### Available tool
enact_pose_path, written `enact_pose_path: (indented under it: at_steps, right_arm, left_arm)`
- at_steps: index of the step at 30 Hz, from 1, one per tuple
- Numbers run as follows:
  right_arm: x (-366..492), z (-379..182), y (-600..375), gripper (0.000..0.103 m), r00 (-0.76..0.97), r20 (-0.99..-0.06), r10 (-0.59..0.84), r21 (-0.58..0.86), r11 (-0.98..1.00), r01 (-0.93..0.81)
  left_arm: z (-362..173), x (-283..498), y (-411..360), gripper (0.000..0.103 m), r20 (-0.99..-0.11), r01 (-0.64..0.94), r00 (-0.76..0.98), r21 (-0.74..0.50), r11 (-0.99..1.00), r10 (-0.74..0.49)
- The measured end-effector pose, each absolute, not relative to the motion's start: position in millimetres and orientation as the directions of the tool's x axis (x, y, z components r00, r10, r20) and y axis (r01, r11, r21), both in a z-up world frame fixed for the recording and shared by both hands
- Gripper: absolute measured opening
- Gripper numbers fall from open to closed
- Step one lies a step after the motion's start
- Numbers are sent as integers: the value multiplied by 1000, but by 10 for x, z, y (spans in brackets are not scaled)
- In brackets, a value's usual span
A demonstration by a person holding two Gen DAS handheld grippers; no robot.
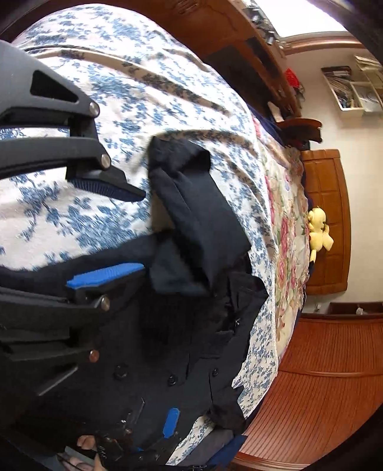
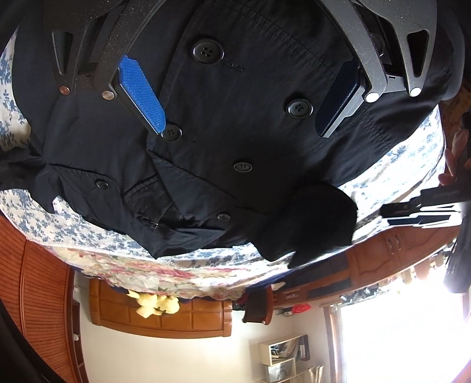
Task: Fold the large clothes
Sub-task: 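Carry the held sleeve across the coat front with the left gripper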
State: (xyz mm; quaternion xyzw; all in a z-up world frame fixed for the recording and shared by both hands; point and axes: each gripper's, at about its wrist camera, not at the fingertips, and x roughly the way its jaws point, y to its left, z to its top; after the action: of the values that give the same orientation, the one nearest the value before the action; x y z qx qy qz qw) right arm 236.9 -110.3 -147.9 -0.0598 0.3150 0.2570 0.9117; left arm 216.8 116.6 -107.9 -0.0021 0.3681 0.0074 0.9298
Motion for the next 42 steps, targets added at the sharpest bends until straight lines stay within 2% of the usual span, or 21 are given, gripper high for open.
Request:
enact_pose_path:
  at_steps: [2,5,13,23,32,34,36,38,42]
  right_arm:
    - [2374,-1488,-1101,103,669,-607,429,54,862,-504]
    - [2367,-1498,-1094,103,669,-610,426,51,863,-503]
    - [2381,-1550,-1025,103,666,-624,410,30,863,-503]
    - [2421,-1600,-1009,103,649,-638,414,37,859,-511]
    - [2430,-1605,-1014,103,640,-639,426,52,854,-517]
    - [2427,-1601,-1018,103,642,-635,429,53,854,-518]
    - [2422,-1596,-1021,103,643,-633,430,55,854,-517]
    - [2413,-1585,-1036,103,648,-628,431,57,856,-514]
    - [2359,-1533,-1111,103,665,-604,439,67,860,-506]
  left_arm:
    - [-1134,2173,1299,53,-690,-37,724,-4,999,24]
    - [-1212,2256,1477,55,-699,-72,714,-9,997,45]
    - [-1437,2711,1872,55,-730,-140,677,-7,990,90]
    - [-1788,3283,2285,55,-798,-254,600,-121,960,58]
    - [-1983,3414,2337,55,-833,-294,549,-110,949,74]
    - [-1978,3430,2290,46,-832,-274,549,-88,958,81]
    - [-1961,3432,2249,30,-836,-267,539,-61,962,97]
    - [-1900,3414,2158,22,-834,-243,544,-49,969,94]
    - [-1601,3292,1911,14,-787,-215,604,-8,977,126]
